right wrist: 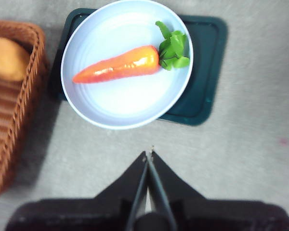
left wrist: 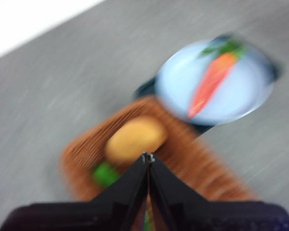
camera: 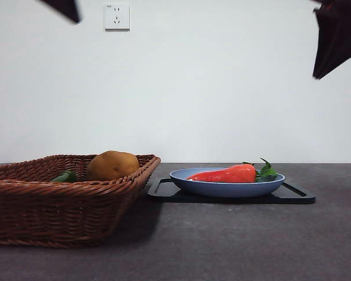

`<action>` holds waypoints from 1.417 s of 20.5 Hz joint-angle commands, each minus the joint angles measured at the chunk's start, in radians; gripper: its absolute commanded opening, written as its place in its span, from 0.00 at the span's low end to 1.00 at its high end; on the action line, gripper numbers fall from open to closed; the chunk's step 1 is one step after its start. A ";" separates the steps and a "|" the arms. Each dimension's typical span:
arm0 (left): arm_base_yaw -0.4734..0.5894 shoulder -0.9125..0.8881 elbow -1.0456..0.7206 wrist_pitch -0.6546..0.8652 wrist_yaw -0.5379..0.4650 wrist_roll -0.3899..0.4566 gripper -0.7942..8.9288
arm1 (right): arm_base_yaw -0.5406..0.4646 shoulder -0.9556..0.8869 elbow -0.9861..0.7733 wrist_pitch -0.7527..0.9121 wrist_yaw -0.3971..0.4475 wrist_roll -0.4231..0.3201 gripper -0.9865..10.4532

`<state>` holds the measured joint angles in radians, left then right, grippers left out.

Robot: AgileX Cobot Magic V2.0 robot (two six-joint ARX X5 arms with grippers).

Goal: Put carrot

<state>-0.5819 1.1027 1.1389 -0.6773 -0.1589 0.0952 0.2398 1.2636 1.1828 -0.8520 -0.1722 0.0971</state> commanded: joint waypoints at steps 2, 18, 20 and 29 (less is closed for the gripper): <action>0.147 -0.027 -0.010 -0.016 0.106 0.013 0.09 | 0.076 -0.142 -0.083 0.037 0.110 0.025 0.09; 0.230 -0.630 -0.555 0.354 0.163 -0.101 0.09 | 0.284 -0.699 -0.666 0.642 0.392 0.138 0.09; 0.230 -0.620 -0.555 0.366 0.162 -0.102 0.09 | 0.284 -0.699 -0.666 0.642 0.388 0.138 0.09; 0.230 -0.591 -0.555 0.370 0.163 -0.102 0.09 | 0.284 -0.699 -0.666 0.642 0.388 0.138 0.10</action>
<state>-0.3496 0.5083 0.5743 -0.3195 0.0059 -0.0010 0.5186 0.5625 0.5083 -0.2184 0.2127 0.2245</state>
